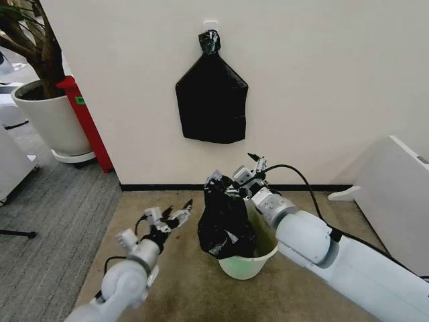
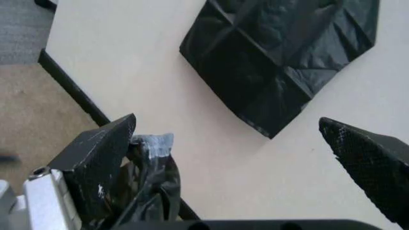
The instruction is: Place the garbage bag over the trash bin.
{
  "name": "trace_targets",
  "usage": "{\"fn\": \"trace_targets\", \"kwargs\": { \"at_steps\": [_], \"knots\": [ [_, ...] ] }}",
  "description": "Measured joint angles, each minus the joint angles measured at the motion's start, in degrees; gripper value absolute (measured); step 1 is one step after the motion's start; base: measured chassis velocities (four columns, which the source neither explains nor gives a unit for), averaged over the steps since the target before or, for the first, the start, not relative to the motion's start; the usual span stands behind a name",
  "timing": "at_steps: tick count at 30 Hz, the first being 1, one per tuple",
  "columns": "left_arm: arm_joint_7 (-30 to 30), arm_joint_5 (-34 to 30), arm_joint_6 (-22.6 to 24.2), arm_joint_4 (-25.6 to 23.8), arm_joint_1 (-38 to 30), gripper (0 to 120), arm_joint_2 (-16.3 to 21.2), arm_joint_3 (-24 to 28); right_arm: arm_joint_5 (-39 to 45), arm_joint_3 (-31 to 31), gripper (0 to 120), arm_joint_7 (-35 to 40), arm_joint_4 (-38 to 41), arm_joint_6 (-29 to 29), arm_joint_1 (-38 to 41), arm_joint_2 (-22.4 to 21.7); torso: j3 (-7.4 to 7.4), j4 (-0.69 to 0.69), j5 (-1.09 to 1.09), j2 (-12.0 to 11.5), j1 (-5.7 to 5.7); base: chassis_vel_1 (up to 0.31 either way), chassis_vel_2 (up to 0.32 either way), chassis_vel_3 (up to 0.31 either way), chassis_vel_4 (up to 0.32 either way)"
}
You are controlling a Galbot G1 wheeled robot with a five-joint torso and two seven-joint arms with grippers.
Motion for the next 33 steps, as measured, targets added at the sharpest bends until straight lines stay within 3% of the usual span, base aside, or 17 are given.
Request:
{"fn": "trace_targets", "kwargs": {
  "at_steps": [5, 17, 28, 33],
  "knots": [
    [-1.4, -3.4, 2.1, 0.5, -5.6, 95, 1.9, 4.6, -0.6, -0.2, 100, -0.3, -1.0, 0.1, 0.2, 0.4, 0.0, 0.0, 0.01, 0.0, 0.0, 0.0, 0.0, 0.0, 0.0],
    [-2.0, -6.7, 6.0, 1.7, -11.4, 96, 1.1, 8.6, -1.9, -0.8, 100, -1.3, -2.1, 0.7, 0.2, 1.9, -0.01, 0.01, 0.02, 0.0, 0.0, 0.0, 0.0, 0.0, 0.0],
    [-6.3, -5.1, 8.3, 7.6, -14.4, 95, -4.7, 11.8, -2.5, 0.0, 100, -1.4, -1.0, 1.7, -1.5, 0.5, -0.01, -0.01, 0.01, 0.0, 0.0, 0.0, 0.0, 0.0, 0.0],
    [-7.0, -4.6, 8.7, 8.5, -14.7, 94, -5.4, 12.4, -2.7, 0.1, 100, -1.6, -1.2, 1.9, -1.5, 0.8, -0.01, 0.0, 0.02, 0.0, 0.0, 0.0, 0.0, 0.0, 0.0]
  ]
}}
